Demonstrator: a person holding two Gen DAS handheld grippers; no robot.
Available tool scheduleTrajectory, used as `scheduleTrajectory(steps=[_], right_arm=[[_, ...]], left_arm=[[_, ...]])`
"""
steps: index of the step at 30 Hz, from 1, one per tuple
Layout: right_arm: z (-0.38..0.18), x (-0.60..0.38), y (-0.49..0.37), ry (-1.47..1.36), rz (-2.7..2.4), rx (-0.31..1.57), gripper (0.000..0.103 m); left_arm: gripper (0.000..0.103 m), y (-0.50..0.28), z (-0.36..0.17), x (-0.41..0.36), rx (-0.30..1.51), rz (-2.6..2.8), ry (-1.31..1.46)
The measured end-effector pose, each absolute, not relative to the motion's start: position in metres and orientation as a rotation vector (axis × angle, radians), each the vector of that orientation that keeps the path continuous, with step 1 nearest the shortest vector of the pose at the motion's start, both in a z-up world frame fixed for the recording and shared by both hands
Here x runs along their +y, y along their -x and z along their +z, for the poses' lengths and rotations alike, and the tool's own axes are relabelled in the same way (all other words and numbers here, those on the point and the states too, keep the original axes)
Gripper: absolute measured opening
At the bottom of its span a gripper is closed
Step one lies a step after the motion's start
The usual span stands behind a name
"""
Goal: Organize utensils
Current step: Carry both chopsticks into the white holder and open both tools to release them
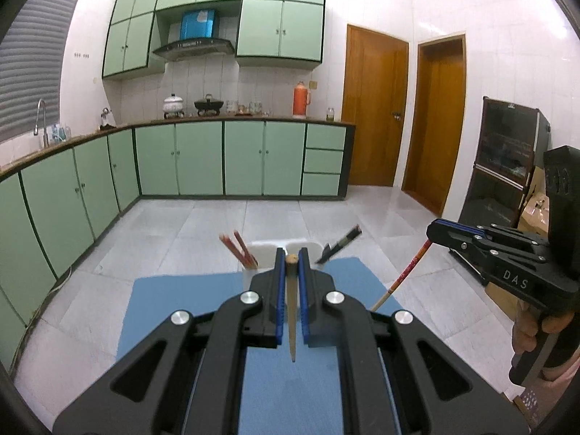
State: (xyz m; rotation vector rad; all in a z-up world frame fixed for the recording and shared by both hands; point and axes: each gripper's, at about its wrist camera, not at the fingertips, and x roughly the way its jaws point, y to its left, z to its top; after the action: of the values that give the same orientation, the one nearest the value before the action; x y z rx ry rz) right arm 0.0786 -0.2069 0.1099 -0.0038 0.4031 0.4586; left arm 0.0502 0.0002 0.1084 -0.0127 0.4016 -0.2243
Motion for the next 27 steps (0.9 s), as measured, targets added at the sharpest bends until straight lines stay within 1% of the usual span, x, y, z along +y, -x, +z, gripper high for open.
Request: scheduleTrajectory(steps=[14, 21, 27], right_arm=[[0.179, -0.195, -0.126, 0.013, 0.461, 0.257, 0.006], [0.194, -0.194, -0.163, 0.000, 0.439, 0.235, 0.006], [0.187, -0.191, -0.196, 0.005, 0.417, 0.240, 0.006]], left_arm=[[0.006, -0.099, 0.165, -0.007, 0.243, -0.203, 0.014], [0.006, -0.135, 0.178, -0.015, 0.197, -0.195, 0.022], [0.006, -0.172, 0.168, -0.029, 0.168, -0.182, -0.014]])
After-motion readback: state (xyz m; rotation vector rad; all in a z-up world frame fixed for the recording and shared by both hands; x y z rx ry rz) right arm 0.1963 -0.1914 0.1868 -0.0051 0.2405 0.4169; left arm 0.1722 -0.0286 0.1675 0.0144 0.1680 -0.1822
